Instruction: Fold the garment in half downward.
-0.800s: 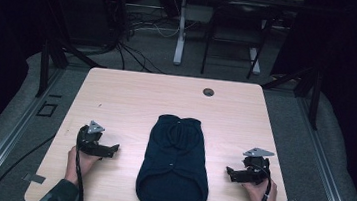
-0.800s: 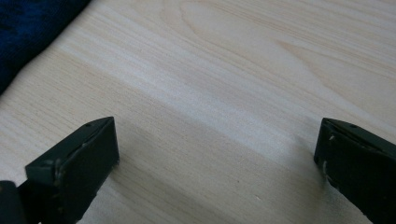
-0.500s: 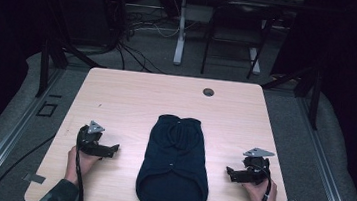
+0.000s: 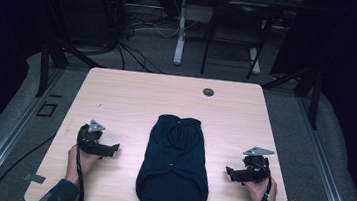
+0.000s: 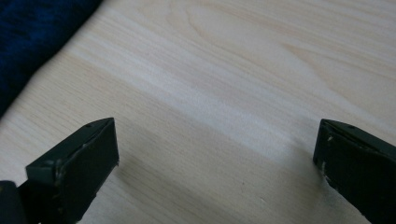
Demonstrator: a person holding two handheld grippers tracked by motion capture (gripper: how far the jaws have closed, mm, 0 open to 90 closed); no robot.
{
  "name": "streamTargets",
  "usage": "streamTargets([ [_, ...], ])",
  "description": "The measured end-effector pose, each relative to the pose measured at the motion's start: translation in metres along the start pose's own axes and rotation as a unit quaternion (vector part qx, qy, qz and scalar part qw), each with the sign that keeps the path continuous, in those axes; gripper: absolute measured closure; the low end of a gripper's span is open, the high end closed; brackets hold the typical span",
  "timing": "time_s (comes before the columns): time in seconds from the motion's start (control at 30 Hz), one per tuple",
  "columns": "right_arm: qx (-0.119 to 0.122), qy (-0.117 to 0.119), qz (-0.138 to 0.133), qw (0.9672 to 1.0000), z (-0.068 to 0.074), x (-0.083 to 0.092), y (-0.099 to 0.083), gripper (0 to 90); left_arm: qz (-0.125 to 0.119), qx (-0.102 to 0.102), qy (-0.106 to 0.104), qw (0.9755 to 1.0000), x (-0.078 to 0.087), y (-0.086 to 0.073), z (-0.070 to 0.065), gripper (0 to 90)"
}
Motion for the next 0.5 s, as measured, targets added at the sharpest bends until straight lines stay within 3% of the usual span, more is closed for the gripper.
streamTargets([
  [0.1, 0.001, 0.003, -0.010, 0.9999, 0.003, 0.006, 0.008, 0.2, -0.005, -0.001, -0.008, 1.0000, 0.003, 0.008, -0.003, 0.1],
  [0.43, 0.002, 0.028, -0.007, 0.9996, 0.008, 0.006, 0.023, 1.0, -0.001, -0.016, -0.039, 0.9991, -0.002, 0.026, -0.017, 0.1],
  [0.5, 0.004, 0.030, -0.018, 0.9994, 0.010, 0.006, 0.027, 1.5, 0.001, -0.019, -0.041, 0.9990, -0.003, 0.030, -0.021, 0.1],
])
Point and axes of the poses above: each handheld gripper's, and its own axes: x roughly backward along the jaws, y roughly out of its top, z roughly to its left, the point moved 2 cm from there along -x, roughly forward along the jaws, and after that the axes turned 6 degrees about y, right-handed, at the moved point
